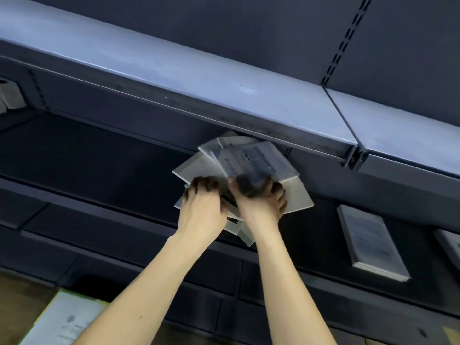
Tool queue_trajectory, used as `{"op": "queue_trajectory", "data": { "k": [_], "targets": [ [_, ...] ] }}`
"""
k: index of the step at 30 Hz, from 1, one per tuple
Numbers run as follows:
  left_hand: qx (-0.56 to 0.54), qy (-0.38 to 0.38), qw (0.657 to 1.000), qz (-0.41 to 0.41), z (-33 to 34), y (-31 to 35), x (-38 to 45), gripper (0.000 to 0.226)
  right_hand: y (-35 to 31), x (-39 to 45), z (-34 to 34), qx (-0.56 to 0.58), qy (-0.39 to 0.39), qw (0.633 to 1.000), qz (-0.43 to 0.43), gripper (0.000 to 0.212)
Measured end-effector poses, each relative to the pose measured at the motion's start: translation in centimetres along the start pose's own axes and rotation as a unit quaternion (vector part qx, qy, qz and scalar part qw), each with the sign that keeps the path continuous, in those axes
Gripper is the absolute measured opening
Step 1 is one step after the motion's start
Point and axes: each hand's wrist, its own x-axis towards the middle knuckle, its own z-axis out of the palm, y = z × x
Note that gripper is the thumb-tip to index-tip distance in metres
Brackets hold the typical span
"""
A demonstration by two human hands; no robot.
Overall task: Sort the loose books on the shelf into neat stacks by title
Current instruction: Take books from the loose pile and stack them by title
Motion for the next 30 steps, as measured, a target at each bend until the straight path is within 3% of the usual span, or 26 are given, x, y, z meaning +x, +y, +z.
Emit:
{"op": "queue_trajectory", "data": {
  "k": [6,12,16,20,22,23,26,27,30],
  "targets": [
    [0.002,-0.021,1.000,0.009,-0.4,-0.6,0.1,0.042,1.4,0.4,0.5,-0.001,-0.036,0.998,-0.050,0.085],
    [0.000,-0.046,0.999,0.003,-0.7,-0.4,0.0,0.038,3.3,-0.9,-0.7,0.247,0.001,0.959,-0.140,0.032],
    [0.001,-0.039,0.999,-0.005,-1.0,-0.2,0.1,0.041,4.4,-1.9,-2.4,0.380,0.020,0.920,-0.093,0.027],
    [-0.007,-0.031,0.999,-0.012,-1.3,0.1,0.3,0.045,5.8,-2.2,-2.8,0.528,0.011,0.849,-0.012,0.021],
    [-0.015,-0.028,1.000,0.002,-1.3,0.2,0.2,0.044,5.6,-2.3,-3.4,0.517,0.025,0.856,0.001,0.008],
    [-0.017,-0.026,0.999,0.008,-1.3,0.3,0.1,0.044,5.7,-2.1,-3.5,0.487,0.049,0.872,0.010,0.012],
    [-0.017,-0.021,0.999,0.025,-1.2,0.8,0.1,0.045,6.5,-1.5,-4.0,0.465,0.068,0.880,0.065,0.052],
    [-0.015,-0.021,0.999,0.034,-1.2,0.9,0.1,0.048,6.9,-1.4,-4.2,0.477,0.054,0.873,0.087,0.053],
    [-0.014,-0.026,0.998,0.052,-1.2,1.3,-0.1,0.055,7.4,-1.8,-5.1,0.476,0.033,0.869,0.130,0.016]
  ]
}}
